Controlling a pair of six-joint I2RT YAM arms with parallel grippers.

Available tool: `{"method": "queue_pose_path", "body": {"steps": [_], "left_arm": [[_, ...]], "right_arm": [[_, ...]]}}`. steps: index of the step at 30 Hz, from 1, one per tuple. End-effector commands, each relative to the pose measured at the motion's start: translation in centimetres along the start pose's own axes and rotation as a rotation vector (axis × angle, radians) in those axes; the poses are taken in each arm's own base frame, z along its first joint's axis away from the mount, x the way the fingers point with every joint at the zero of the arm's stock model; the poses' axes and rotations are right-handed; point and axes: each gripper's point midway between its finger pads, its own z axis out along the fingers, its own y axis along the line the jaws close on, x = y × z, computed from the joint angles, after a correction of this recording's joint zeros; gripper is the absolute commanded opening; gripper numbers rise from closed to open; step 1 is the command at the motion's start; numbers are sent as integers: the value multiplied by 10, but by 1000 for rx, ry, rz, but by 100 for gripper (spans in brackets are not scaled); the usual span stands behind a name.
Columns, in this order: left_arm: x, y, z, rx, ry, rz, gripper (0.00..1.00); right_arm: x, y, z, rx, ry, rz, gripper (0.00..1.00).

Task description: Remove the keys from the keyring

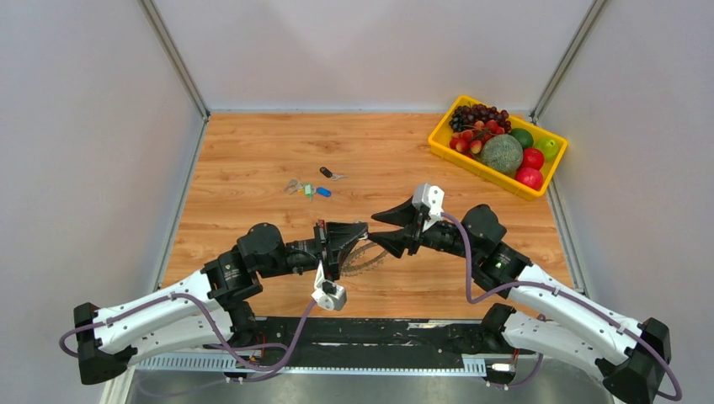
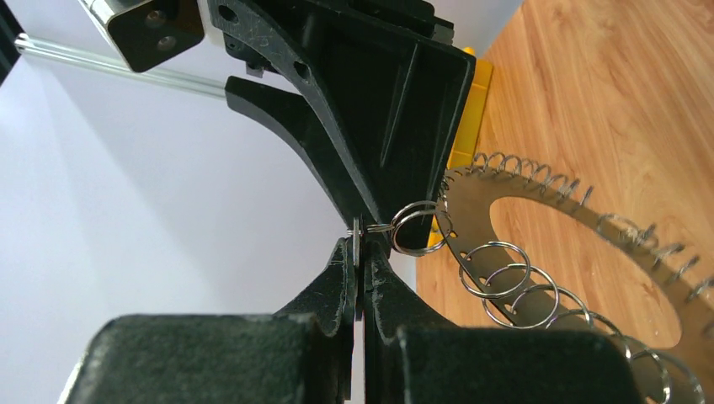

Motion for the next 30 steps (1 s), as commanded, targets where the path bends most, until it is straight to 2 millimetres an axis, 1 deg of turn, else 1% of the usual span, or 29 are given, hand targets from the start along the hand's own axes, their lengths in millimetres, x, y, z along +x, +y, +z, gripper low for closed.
{"method": "queue_pose_path", "body": {"steps": [1, 11, 14, 17, 19, 22, 27, 28, 30], "left_arm": [[-19, 36, -5, -95, -60, 24, 0], [-18, 36, -5, -96, -56, 25, 0], [-18, 36, -6, -96, -58, 26, 0], [-19, 36, -5, -96, -63, 24, 0], [-20, 35, -5, -93, -65, 23, 0], [-20, 35, -5, -93, -67, 22, 0], [-20, 37, -6, -99, -61, 26, 0], [-19, 39, -7, -105, -58, 28, 0], [-18, 41, -9, -119, -51, 32, 0]], "right_arm": [[-20, 18, 4, -130, -38, -98, 51], [-16, 33, 0, -216, -47, -109, 51], [-17, 35, 0, -224, -52, -109, 51], [-19, 34, 1, -224, -65, -107, 49], [-20, 34, 3, -226, -75, -101, 45], [-22, 36, 6, -234, -88, -76, 30], [-17, 38, 10, -262, -53, -45, 2], [-15, 37, 10, -256, -43, -36, 0], [-13, 36, 9, -242, -35, -22, 0]]}}
